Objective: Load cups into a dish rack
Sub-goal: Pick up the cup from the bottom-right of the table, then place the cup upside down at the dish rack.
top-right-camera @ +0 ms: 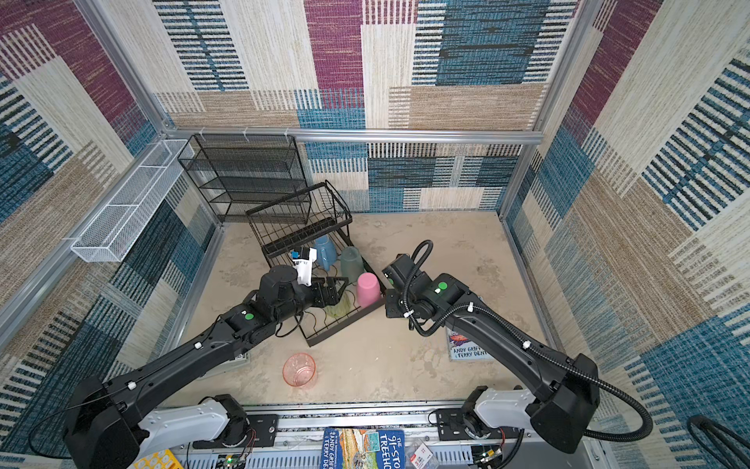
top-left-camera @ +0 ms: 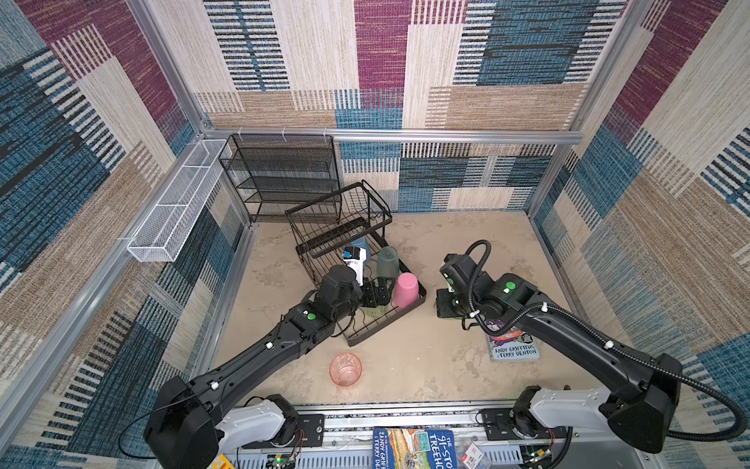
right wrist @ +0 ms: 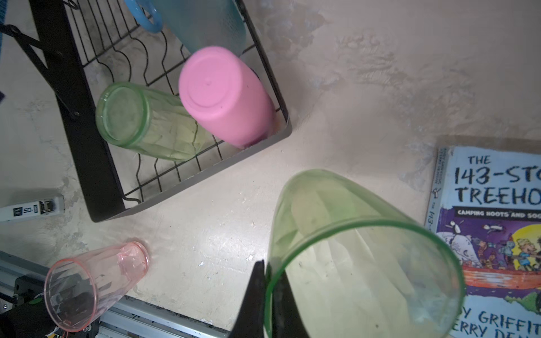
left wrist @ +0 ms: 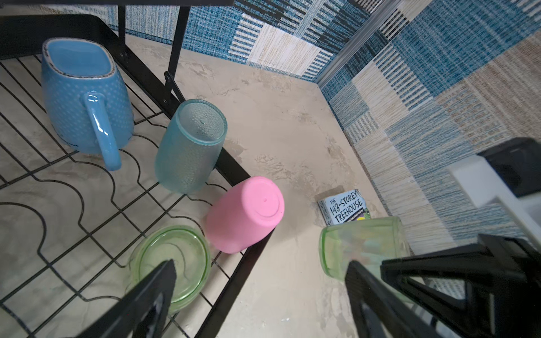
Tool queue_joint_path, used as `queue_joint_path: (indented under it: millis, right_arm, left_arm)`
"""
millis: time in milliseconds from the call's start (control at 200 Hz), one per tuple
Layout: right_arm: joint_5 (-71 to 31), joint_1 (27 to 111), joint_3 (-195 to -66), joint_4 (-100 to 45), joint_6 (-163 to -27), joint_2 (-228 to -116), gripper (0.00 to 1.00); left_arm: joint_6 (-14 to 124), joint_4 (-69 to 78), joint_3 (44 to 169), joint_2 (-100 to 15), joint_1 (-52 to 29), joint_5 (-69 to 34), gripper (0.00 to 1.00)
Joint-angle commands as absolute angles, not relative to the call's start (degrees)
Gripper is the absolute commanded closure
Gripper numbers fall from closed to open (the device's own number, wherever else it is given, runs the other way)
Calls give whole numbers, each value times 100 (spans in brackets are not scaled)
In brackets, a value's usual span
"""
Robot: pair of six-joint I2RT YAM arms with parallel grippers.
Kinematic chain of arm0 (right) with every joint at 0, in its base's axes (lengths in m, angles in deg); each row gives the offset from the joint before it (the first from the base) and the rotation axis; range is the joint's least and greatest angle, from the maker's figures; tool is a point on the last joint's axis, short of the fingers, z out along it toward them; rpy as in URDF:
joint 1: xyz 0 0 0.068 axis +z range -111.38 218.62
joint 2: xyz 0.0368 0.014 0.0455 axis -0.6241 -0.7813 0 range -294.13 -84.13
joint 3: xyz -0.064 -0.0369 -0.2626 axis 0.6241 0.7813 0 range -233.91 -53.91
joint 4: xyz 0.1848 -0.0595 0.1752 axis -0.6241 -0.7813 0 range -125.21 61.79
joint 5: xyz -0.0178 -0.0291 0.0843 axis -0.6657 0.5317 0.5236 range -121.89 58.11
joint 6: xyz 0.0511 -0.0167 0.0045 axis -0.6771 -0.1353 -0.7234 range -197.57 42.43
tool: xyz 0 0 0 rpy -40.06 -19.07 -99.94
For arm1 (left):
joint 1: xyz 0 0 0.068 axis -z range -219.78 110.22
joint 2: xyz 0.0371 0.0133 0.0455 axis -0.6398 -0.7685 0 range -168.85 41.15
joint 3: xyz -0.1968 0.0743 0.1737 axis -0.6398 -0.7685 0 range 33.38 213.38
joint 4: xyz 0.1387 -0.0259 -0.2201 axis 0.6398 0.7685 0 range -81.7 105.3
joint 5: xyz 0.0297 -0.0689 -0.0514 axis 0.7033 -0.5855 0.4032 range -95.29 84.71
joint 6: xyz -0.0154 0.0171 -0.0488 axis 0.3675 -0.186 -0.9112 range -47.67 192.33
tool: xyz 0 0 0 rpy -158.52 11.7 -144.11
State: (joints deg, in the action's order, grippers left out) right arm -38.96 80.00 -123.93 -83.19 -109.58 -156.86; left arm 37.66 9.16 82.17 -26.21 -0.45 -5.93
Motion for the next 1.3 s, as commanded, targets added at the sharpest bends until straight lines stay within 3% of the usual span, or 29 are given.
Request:
queue_joint_path:
  millis: [0,421,741,952,1292]
  right_arm:
    - [-3884,7738,-12662,-7847,-10538,-15633,100]
    - [-3292,6650,-13780,-6148,-9637,-15757,100]
    - [-2281,6221,-14169,-4095,-9717,-16158,100]
    - [-1510,6193,-13513,-2261,-9777,-16304,100]
    - [-80,6203,-13004,-429,-9872,-16691,100]
  left_arm:
    - [3307,1012,8400,-2608,-50,-789,6]
    - [2547,1439,10215,-3248,-82,-1258,4]
    - [1393,1914,12154,-4367,-842,-2117,2]
    - [746,1495,12464,-4736,-1254,-2539,2]
    - [19,916,12047,-4453,-1657,-2306,2]
